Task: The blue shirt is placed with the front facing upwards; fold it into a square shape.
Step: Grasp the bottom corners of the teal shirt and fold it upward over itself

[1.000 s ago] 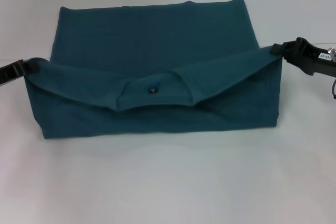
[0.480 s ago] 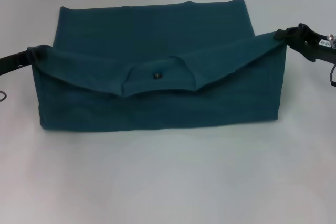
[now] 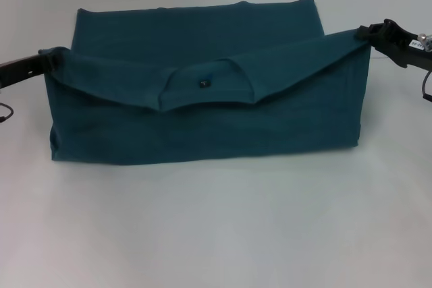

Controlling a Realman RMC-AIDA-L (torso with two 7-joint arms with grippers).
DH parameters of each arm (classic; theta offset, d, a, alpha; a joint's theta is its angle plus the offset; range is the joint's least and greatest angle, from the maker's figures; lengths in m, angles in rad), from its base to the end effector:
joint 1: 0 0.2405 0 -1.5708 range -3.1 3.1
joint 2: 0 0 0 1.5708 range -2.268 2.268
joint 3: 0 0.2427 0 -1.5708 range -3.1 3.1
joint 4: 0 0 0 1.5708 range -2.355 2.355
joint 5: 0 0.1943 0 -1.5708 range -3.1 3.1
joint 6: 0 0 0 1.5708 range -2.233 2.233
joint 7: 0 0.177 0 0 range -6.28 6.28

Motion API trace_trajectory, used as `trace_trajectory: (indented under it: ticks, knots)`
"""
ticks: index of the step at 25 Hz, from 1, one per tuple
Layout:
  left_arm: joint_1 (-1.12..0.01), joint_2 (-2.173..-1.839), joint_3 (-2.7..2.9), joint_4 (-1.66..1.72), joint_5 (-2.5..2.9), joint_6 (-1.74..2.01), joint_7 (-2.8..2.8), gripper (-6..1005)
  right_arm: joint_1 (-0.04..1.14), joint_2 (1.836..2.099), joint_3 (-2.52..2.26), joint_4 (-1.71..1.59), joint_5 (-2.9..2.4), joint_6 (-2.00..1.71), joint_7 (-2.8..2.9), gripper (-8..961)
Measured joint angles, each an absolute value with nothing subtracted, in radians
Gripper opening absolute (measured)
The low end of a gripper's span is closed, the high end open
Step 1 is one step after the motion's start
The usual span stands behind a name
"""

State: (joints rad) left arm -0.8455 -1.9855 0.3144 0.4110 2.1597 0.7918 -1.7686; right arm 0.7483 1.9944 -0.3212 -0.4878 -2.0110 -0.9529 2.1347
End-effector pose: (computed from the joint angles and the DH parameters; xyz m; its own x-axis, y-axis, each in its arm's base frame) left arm -0.2599 0.4728 0.0391 0.4600 0.5045 0.7307 0.8878 -0.2474 -0.3881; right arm 0.2659 0.4524 0.0569 0.0121 -0.5215 -0.8532 -0.9951 -0.0900 0.0408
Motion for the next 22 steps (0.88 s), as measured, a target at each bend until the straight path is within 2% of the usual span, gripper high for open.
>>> trace_trajectory:
  ticks: [7, 17, 22]
  knots:
    - [-0.852, -2.006, 0.314, 0.414, 2.147, 0.756, -1.733, 11, 0.749, 2.001, -0.324, -0.48, -1.981, -0.917, 2.099, 39]
    - [-0.863, -2.007, 0.314, 0.408, 2.101, 0.734, -1.672, 10, 0.749, 2.0, -0.343, -0.477, -1.938, -0.891, 2.06, 39]
    - [-0.871, -2.019, 0.315, 0.404, 2.095, 0.704, -1.635, 11, 0.763, 2.005, -0.354, -0.466, -1.936, -0.859, 2.033, 39]
